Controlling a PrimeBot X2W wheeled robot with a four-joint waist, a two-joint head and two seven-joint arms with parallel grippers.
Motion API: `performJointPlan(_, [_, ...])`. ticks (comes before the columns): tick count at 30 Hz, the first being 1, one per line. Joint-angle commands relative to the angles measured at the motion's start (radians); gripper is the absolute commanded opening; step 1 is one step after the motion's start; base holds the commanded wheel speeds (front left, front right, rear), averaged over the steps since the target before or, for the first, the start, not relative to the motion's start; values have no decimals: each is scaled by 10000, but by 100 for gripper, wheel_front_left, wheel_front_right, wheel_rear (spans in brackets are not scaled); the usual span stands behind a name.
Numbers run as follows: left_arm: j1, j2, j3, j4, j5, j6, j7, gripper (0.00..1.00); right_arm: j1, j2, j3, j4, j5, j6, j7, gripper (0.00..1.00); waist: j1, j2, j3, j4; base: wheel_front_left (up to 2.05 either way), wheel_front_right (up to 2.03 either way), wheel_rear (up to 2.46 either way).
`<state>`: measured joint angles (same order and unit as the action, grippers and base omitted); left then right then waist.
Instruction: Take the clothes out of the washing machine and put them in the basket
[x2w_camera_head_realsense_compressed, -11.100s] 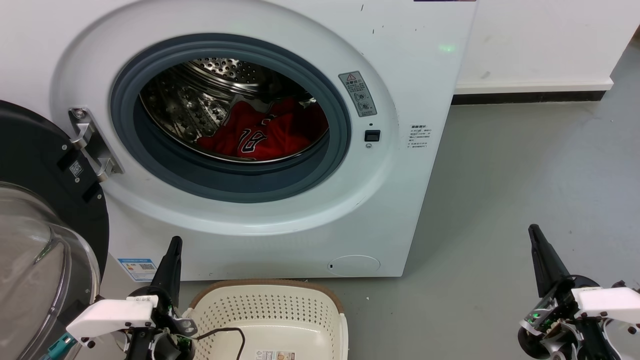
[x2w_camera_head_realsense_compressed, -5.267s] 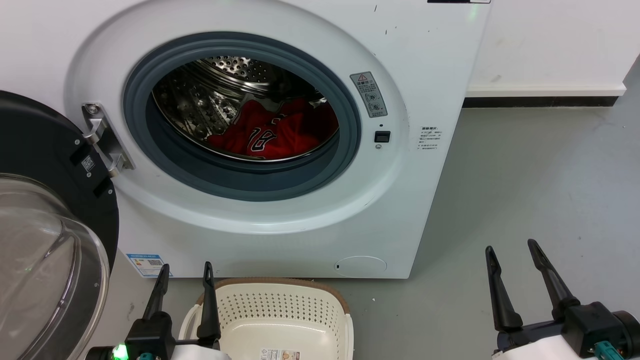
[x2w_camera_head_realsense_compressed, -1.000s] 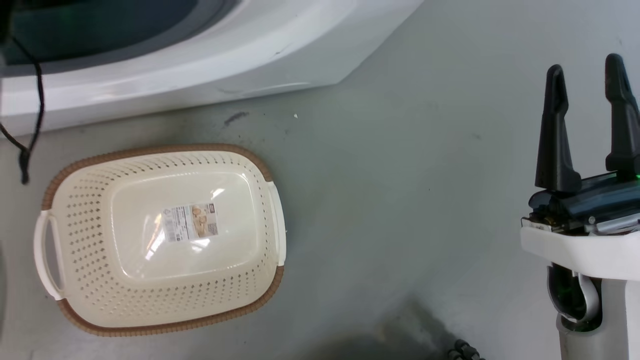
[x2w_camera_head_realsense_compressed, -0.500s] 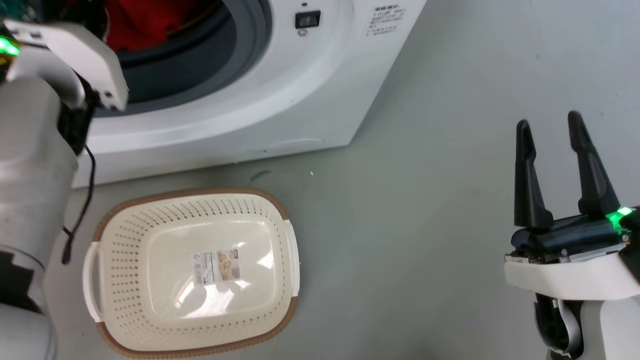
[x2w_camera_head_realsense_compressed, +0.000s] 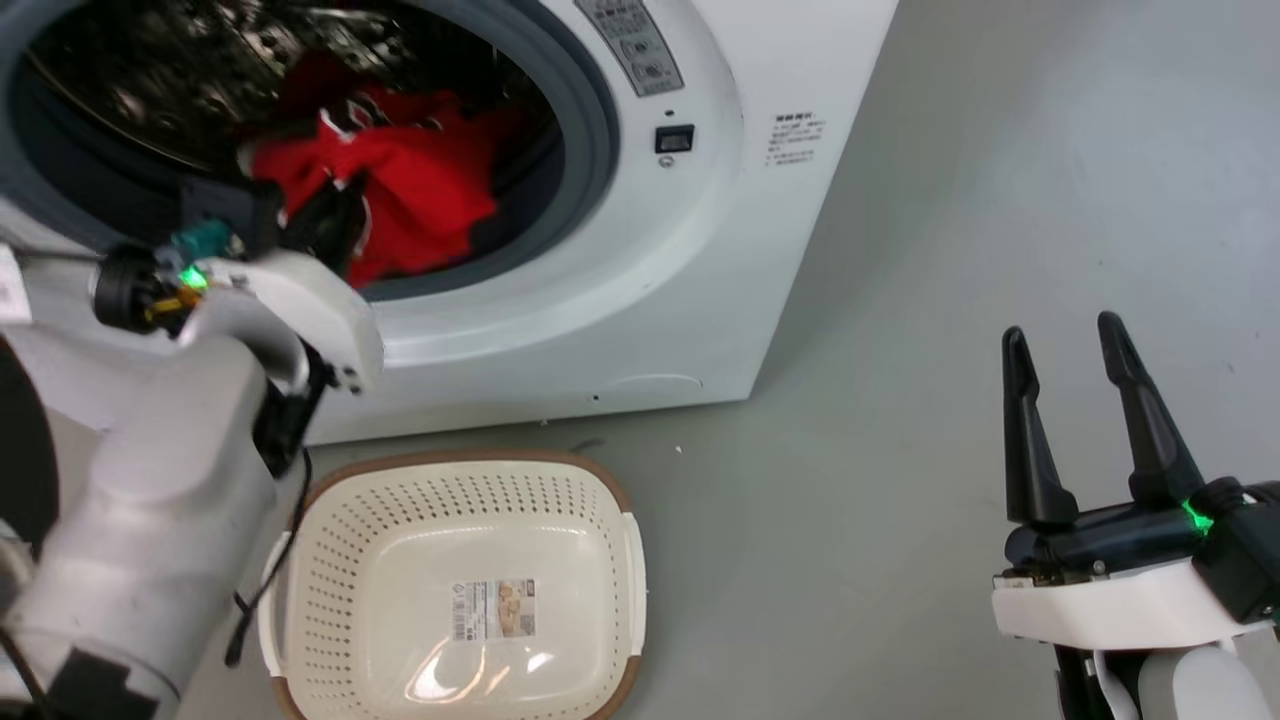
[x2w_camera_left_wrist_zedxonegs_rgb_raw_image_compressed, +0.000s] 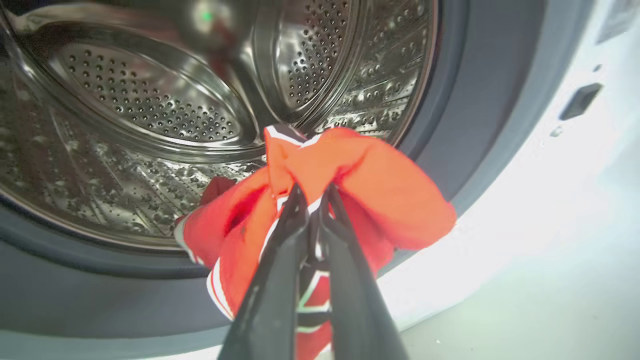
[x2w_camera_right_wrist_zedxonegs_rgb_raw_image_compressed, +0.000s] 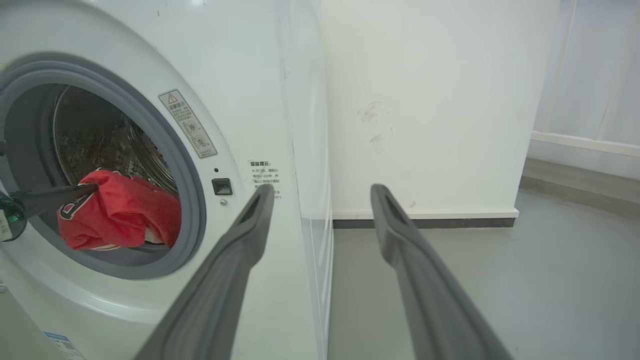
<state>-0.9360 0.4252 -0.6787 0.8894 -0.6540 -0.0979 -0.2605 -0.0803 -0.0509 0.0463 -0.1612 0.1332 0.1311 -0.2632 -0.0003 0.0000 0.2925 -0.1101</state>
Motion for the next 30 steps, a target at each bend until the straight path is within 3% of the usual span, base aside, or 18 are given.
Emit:
performJointPlan(1, [715,35,201,-685,199,174,-65,0,227,13,19,58,-80,-7,-24,100,3,0,-435,267,0,0,0])
performJointPlan(17, [4544,573,893,-4819,814,1140,-62,0,988,11,-39,288,-110,-7,-24,100,3,0,-1621,661,0,0,0])
performJointPlan(24, [5393,716,669,-6079,972,1601,81,0,1265,13,-33,430,-128,-7,-24,100,3,0,-1988,867,0,0,0])
performJointPlan(30, [5942,694,394,-6453,931,1751,311,0,1167,15,-43,393,-120,-7,-24,100,3,0,-1919,925,0,0,0])
